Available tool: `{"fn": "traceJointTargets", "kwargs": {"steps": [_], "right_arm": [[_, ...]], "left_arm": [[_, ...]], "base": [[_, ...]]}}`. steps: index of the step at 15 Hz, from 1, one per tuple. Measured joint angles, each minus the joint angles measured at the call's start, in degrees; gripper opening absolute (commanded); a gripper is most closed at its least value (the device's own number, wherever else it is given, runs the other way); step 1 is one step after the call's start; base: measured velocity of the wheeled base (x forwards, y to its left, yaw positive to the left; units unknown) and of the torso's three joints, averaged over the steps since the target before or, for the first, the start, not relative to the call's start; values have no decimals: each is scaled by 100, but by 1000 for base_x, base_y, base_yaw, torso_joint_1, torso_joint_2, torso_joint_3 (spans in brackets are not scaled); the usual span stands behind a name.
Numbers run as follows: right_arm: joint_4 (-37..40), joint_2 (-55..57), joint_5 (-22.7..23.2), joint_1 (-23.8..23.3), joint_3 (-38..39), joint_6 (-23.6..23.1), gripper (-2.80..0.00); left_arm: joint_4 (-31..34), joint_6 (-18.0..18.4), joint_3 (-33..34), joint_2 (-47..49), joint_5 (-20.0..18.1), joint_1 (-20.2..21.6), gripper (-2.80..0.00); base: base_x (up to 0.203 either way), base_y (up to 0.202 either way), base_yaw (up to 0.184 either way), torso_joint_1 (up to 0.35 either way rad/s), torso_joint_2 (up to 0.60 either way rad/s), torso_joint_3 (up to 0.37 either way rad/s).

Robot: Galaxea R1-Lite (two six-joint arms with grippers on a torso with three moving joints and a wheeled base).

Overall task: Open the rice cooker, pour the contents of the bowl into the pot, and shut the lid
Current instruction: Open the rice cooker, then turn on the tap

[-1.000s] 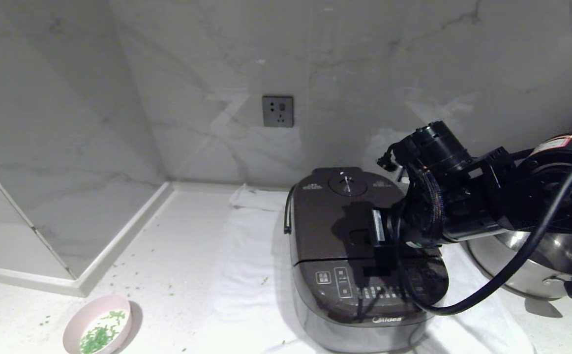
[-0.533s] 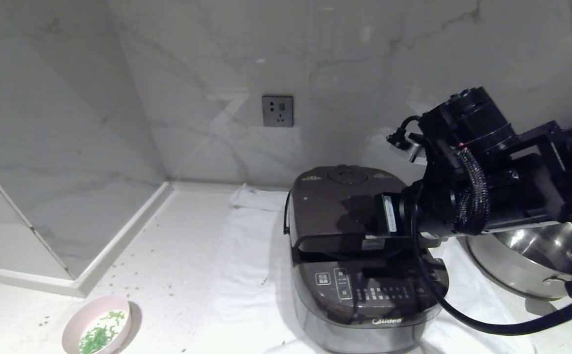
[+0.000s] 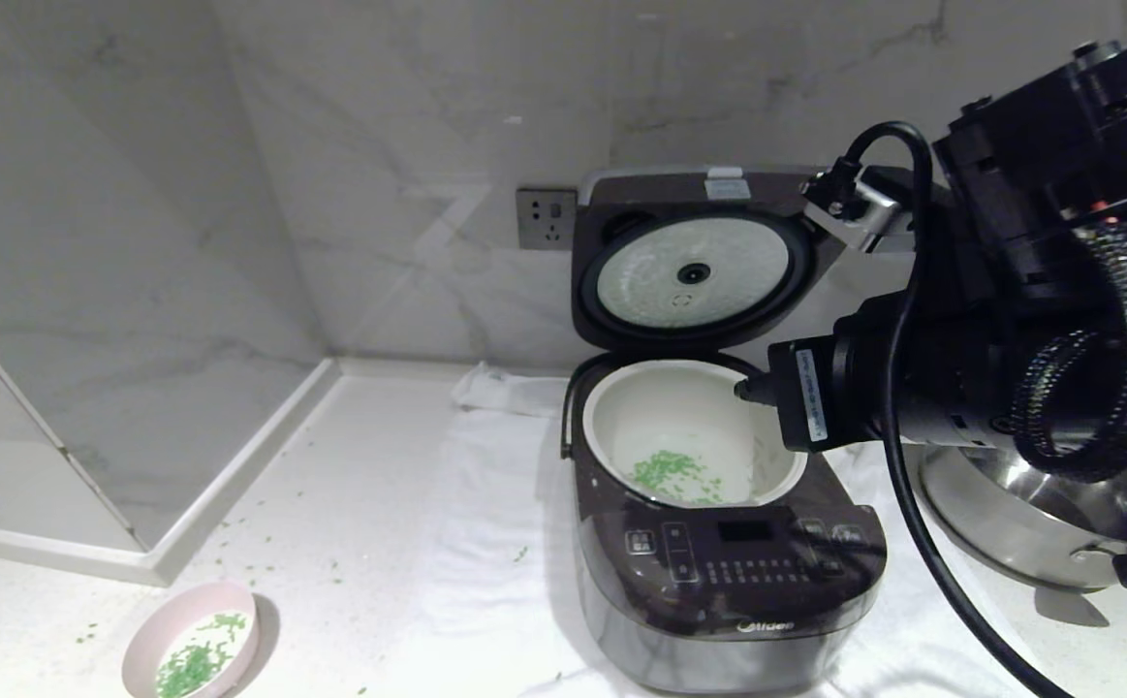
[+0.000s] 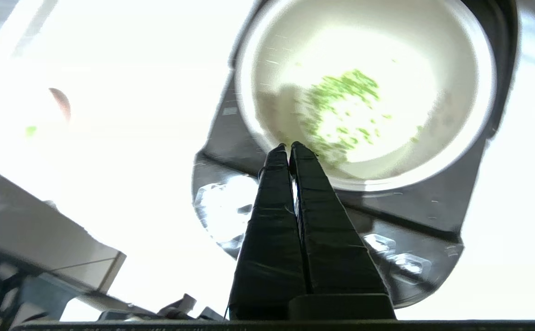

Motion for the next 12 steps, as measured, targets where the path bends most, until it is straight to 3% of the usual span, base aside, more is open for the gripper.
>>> {"fn": "traceJointTargets", "kwargs": {"steps": [12], "right_arm": [[-113,-751,-43,113,401,-184,-280]], "left_arm": [[0,-2,0,0,0,0,-280]], "base": [[0,0,0,0,0,0]]}}
